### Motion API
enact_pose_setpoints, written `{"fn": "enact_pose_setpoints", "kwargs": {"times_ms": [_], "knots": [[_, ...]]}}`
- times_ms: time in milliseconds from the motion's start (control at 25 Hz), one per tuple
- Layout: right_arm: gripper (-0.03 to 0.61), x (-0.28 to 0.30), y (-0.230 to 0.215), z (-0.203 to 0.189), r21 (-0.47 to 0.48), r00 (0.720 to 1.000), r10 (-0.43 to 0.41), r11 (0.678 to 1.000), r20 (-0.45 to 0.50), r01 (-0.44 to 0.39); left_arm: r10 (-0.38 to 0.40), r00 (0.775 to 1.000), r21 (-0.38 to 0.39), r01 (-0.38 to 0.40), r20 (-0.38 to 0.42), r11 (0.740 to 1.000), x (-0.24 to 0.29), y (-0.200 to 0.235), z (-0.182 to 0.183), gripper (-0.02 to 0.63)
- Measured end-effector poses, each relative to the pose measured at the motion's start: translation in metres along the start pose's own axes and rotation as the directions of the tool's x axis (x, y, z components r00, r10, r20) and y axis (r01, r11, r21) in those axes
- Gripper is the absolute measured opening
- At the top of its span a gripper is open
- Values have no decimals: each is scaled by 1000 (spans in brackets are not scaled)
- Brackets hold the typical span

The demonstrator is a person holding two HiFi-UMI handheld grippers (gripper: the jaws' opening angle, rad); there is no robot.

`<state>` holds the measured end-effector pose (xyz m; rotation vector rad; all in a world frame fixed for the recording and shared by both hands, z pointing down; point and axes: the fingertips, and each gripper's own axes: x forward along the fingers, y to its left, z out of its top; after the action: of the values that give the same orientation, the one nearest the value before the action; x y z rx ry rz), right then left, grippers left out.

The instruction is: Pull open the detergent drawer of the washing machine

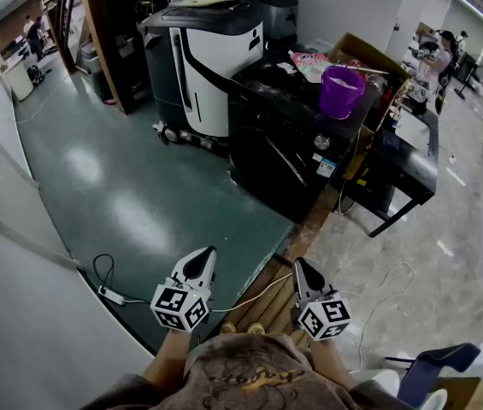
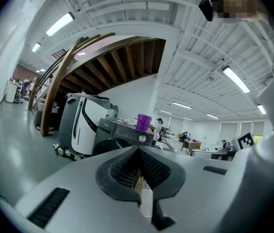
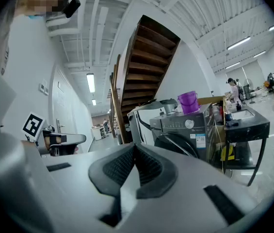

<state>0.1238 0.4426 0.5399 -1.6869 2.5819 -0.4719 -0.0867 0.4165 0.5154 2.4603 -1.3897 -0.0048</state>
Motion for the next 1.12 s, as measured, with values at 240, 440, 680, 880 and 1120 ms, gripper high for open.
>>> {"fn": "enact_pose_setpoints", "kwargs": {"times_ms": [240, 440, 680, 880, 1120], "knots": [[2, 1, -8, -1, 5, 1000, 2, 1000, -8, -2, 0, 1000, -2, 0, -5, 1000, 8, -5, -3, 21], [2, -6, -17, 2, 23, 1000, -5, 1000, -6, 5, 6, 1000, -1, -7, -9, 1000, 11, -14, -3, 21], [2, -23, -33, -6, 20, 999, 19, 1000, -27, -18, 42, 999, -8, -42, 15, 999, 11, -30, -9, 21], [2, -34, -42, -9, 18, 999, 36, 999, -39, -36, 69, 997, -11, -68, 35, 998, 10, -41, -8, 21], [2, -31, -45, -7, 27, 998, 52, 998, -33, -51, 71, 996, 8, -72, 48, 997, 14, -42, -1, 21]]}}
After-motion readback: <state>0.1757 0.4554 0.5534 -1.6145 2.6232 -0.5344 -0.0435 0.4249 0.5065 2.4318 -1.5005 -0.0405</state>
